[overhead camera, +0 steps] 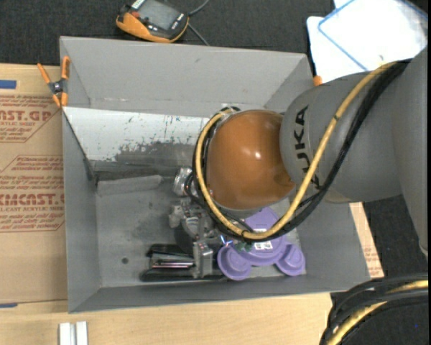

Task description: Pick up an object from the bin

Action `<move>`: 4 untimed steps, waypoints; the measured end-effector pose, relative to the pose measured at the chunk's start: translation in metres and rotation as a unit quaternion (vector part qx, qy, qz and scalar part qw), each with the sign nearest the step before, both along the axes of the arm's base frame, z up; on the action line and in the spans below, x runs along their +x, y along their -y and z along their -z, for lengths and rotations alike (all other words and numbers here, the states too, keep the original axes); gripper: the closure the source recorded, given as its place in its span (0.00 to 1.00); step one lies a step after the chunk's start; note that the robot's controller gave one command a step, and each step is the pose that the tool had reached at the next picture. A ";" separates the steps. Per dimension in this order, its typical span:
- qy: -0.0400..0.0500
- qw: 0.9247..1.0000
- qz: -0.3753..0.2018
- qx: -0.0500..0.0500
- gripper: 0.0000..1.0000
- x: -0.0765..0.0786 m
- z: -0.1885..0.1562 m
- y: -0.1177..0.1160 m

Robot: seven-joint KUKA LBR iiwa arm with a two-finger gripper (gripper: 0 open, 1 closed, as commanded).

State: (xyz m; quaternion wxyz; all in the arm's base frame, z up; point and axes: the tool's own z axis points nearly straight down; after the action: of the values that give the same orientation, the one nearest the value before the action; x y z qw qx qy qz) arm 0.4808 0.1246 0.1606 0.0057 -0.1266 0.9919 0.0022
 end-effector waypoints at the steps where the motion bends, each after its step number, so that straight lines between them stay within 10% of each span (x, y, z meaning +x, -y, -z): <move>1: -0.005 1.000 0.006 -0.001 0.00 0.002 0.061 0.007; 2: 0.005 1.000 0.010 0.003 0.00 0.006 0.089 0.011; 3: -0.003 0.998 0.061 0.001 1.00 0.007 0.090 0.002; 4: -0.003 0.998 0.061 0.001 1.00 0.007 0.090 0.002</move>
Offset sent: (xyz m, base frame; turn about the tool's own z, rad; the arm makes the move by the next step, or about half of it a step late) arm 0.0039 -0.0127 -0.0906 0.0199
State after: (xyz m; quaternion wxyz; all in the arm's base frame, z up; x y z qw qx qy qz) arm 0.4879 0.1222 0.0704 0.0034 -0.0660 0.9978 0.0029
